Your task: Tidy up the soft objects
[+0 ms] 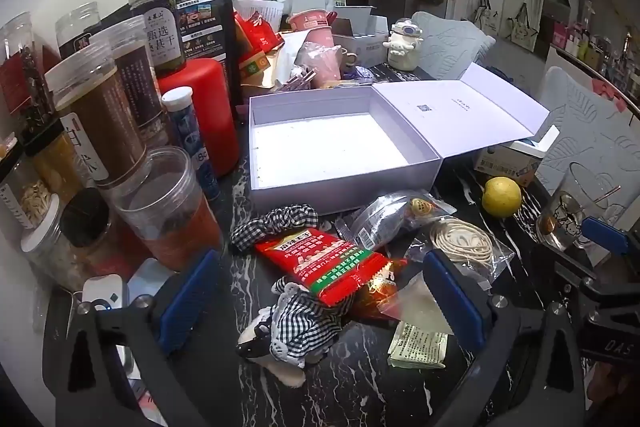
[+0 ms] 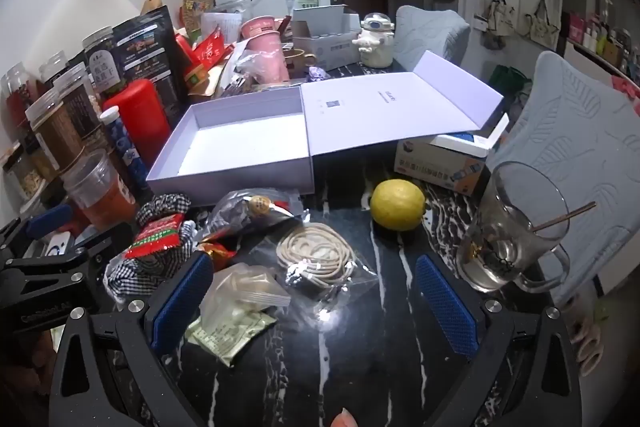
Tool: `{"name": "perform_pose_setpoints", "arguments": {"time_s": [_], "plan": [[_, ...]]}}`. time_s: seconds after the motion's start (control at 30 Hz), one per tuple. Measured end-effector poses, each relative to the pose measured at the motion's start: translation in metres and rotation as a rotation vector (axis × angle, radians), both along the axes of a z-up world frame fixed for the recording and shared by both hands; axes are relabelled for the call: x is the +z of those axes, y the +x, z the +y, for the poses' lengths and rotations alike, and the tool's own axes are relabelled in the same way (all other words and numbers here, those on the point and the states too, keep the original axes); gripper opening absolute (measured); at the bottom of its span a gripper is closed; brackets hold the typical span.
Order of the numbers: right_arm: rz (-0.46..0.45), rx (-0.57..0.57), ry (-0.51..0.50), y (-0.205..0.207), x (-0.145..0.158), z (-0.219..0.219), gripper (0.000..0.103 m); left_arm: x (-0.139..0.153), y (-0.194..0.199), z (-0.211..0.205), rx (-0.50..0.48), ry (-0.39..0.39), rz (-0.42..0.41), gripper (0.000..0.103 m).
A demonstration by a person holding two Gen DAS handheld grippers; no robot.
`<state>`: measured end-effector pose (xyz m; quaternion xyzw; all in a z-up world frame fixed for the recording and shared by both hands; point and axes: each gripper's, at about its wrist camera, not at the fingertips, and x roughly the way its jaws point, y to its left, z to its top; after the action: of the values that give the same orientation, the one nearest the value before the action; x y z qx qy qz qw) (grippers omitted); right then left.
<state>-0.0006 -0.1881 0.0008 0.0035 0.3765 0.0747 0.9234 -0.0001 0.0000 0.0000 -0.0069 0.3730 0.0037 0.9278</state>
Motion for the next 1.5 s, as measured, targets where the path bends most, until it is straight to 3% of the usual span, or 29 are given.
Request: {"name": "perform_pose_setpoints", "arguments": {"time_s": [1.5], "plan": [[-0.004, 0.001, -0.003, -0.0014, 0.0007, -0.0037, 0.103, -0.0027, -0.0096, -0.0042, -0.032, -0.009, 0.021, 0.103]]}}
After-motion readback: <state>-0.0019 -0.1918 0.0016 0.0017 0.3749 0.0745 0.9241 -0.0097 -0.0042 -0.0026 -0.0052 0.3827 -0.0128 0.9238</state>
